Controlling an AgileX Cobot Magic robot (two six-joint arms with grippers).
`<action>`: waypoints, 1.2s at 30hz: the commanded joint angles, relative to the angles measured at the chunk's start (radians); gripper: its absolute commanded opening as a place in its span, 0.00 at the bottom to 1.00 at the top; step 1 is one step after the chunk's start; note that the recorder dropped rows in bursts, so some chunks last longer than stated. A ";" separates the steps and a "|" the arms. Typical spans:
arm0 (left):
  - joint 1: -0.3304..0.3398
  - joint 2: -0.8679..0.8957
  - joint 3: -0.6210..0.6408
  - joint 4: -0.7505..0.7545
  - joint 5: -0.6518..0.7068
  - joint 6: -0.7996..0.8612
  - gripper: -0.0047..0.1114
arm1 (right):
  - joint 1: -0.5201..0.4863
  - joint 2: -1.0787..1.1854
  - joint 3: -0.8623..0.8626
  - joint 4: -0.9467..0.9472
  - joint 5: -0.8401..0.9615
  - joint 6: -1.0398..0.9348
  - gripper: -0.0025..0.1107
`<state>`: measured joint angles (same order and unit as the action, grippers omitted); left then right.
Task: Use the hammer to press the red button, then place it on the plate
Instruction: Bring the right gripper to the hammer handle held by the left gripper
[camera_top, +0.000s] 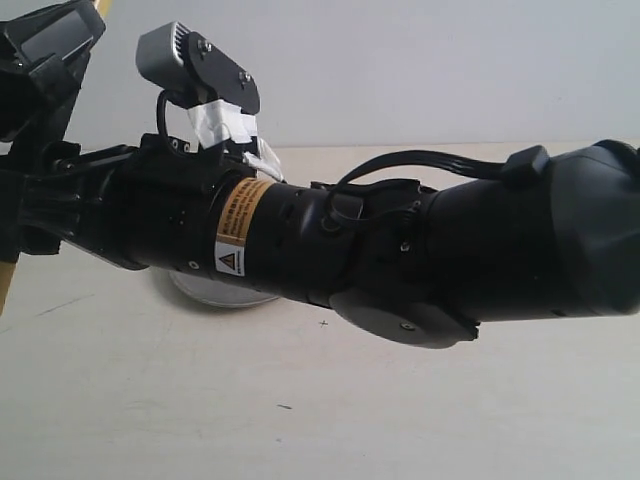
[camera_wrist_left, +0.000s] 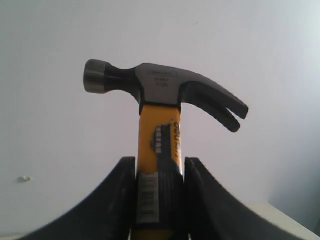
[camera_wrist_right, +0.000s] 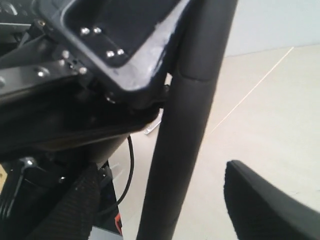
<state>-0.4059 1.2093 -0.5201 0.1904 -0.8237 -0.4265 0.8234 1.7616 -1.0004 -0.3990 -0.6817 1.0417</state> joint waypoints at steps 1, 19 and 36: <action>-0.005 -0.009 -0.014 0.041 -0.067 -0.024 0.04 | 0.003 -0.001 -0.016 0.004 -0.009 0.007 0.62; -0.005 -0.009 -0.014 0.107 -0.072 -0.154 0.04 | 0.003 -0.001 -0.016 0.046 -0.005 -0.015 0.62; -0.005 -0.009 -0.014 0.168 -0.072 -0.155 0.04 | 0.003 -0.001 -0.025 0.085 -0.039 -0.027 0.54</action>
<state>-0.4059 1.2093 -0.5256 0.3559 -0.8379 -0.5800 0.8234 1.7616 -1.0004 -0.3384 -0.6462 1.0178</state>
